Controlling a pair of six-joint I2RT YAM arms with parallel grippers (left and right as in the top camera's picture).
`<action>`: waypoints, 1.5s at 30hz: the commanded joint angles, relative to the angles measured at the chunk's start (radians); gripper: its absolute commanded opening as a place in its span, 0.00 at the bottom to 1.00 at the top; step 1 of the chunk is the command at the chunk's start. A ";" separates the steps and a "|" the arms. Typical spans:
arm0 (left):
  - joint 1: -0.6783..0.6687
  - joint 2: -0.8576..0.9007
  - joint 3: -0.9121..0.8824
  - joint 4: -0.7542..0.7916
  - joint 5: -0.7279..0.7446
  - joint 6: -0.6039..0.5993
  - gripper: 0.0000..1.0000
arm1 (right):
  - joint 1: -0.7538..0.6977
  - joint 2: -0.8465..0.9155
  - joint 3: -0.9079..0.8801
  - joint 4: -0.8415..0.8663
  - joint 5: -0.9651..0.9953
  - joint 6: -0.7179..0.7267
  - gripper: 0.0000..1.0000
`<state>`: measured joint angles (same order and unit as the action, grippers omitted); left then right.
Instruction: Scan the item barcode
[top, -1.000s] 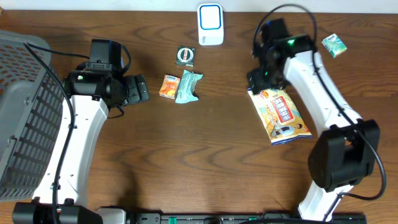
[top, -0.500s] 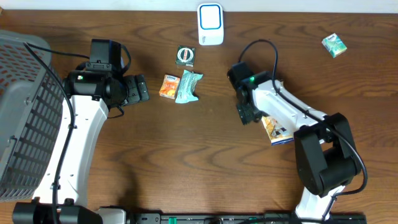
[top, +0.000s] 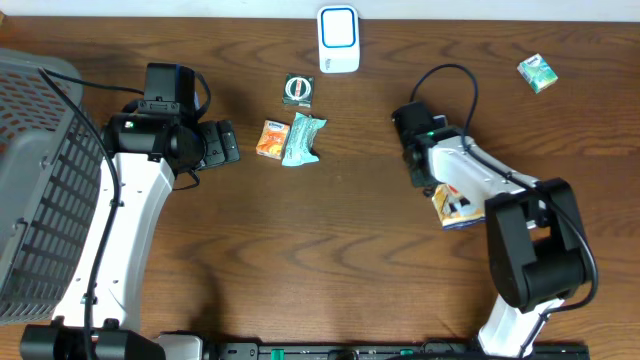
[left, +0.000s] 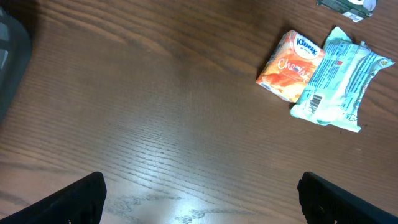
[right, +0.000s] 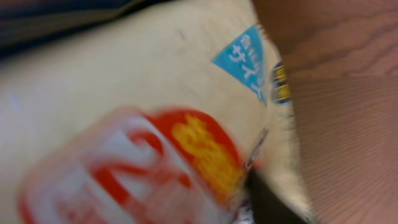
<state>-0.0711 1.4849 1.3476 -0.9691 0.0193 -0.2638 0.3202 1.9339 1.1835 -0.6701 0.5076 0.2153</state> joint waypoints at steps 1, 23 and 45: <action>0.000 0.005 0.004 -0.002 -0.013 0.005 0.98 | -0.032 0.014 -0.011 -0.002 -0.272 -0.011 0.01; 0.000 0.005 0.004 -0.002 -0.013 0.005 0.98 | -0.175 -0.001 0.246 -0.076 -1.415 0.010 0.01; 0.000 0.005 0.004 -0.002 -0.013 0.005 0.98 | -0.430 -0.002 0.337 -0.266 -1.103 -0.062 0.45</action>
<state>-0.0711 1.4849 1.3476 -0.9691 0.0193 -0.2638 -0.1196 1.9244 1.4456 -0.8677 -0.6231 0.2356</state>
